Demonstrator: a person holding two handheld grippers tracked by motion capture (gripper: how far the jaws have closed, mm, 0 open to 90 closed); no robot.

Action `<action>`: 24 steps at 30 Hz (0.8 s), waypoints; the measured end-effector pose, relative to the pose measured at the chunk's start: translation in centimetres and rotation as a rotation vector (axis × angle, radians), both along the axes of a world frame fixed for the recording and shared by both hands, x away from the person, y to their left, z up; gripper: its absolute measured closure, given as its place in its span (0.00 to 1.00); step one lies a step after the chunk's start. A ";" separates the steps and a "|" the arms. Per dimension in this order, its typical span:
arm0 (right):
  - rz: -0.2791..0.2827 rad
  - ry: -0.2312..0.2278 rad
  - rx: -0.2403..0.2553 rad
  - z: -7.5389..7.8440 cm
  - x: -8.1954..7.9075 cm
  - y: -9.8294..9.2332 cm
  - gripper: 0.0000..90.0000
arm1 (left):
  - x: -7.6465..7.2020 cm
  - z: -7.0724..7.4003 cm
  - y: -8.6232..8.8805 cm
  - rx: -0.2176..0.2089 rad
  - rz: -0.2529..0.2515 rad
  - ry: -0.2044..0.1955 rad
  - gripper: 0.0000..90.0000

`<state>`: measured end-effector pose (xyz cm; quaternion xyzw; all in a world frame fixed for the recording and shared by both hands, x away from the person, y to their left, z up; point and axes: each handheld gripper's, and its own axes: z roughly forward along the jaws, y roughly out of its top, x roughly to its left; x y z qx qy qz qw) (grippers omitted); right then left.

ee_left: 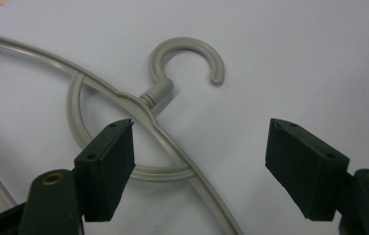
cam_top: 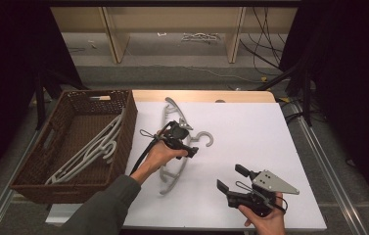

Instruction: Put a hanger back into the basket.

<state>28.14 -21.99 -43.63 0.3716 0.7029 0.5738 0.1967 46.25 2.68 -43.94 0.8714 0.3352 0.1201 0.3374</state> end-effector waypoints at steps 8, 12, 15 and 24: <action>0.006 0.001 0.000 0.0 0.0 0.0 0.21 | 1.5 -0.5 -1.0 0.040 0.002 0.072 0.32; 0.006 -0.002 0.007 -0.1 0.1 0.1 0.21 | 2.1 -1.4 -1.0 0.066 0.009 0.122 0.33; 0.007 -0.001 0.008 -0.1 0.1 0.1 0.21 | 2.6 -1.6 -0.9 0.042 0.021 0.160 0.33; 0.006 0.001 0.002 0.0 0.1 0.1 0.21 | 3.3 -1.6 -1.2 0.056 0.056 0.175 0.35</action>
